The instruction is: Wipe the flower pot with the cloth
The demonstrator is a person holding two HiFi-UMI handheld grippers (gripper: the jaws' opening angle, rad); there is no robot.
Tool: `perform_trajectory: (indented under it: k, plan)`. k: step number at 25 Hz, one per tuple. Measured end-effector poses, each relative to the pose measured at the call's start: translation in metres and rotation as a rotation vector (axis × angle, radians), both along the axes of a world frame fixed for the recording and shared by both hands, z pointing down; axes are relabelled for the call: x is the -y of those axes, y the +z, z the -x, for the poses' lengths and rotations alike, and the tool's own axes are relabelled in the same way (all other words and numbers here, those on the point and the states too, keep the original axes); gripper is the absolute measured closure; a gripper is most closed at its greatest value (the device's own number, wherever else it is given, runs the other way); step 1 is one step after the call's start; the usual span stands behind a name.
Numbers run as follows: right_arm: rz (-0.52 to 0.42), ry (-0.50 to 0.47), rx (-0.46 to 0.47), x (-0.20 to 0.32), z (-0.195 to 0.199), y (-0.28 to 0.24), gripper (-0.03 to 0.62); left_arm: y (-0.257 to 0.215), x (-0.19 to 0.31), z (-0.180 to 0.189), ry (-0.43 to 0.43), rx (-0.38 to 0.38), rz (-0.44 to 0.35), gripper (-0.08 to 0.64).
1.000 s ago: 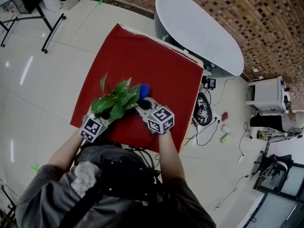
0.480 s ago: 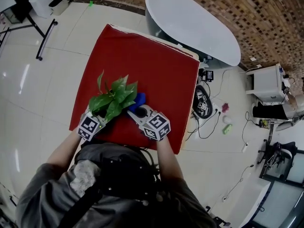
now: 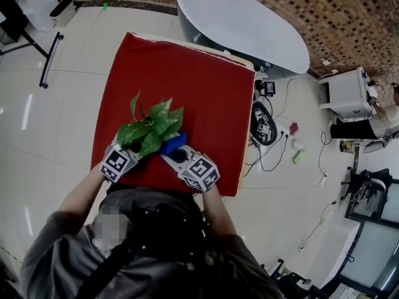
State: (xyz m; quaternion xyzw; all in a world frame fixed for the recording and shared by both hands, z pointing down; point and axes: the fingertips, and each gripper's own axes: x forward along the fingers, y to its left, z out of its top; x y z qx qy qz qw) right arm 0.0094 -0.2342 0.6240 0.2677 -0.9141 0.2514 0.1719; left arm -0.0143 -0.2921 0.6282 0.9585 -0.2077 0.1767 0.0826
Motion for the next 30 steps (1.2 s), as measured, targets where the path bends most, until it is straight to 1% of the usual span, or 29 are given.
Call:
perform_trajectory:
  k: [4, 7, 9, 10, 14, 18, 25, 28, 30]
  plan:
    - [-0.010, 0.070, -0.016, -0.003, -0.034, -0.001, 0.517, 0.001, -0.010, -0.013, 0.040, 0.004, 0.006, 0.167]
    - [-0.025, 0.161, -0.041, 0.015, -0.062, -0.006, 0.515, -0.001, -0.018, -0.020, 0.084, 0.005, 0.023, 0.167]
    - [-0.032, 0.194, -0.060, 0.025, -0.074, -0.007, 0.517, -0.001, -0.023, -0.024, 0.083, 0.020, 0.018, 0.166]
    - [-0.035, 0.182, -0.066, 0.027, -0.077, -0.007, 0.517, 0.001, -0.024, -0.025, 0.070, 0.030, 0.017, 0.163]
    - [-0.046, 0.061, -0.108, 0.022, -0.067, 0.004, 0.515, 0.007, -0.026, -0.018, -0.012, 0.064, 0.020, 0.138]
    - [-0.049, -0.011, -0.104, 0.007, -0.056, 0.004, 0.515, 0.008, -0.035, -0.002, -0.084, 0.094, 0.031, 0.138]
    - [-0.031, -0.101, -0.067, -0.031, -0.043, -0.006, 0.515, -0.005, -0.067, 0.000, -0.185, 0.067, 0.045, 0.138]
    - [-0.025, -0.134, -0.050, -0.044, -0.035, -0.002, 0.515, -0.007, -0.068, -0.001, -0.248, 0.050, 0.038, 0.138]
    - [-0.015, -0.151, -0.045, -0.052, -0.030, 0.000, 0.515, -0.008, -0.067, -0.005, -0.266, 0.047, 0.027, 0.138]
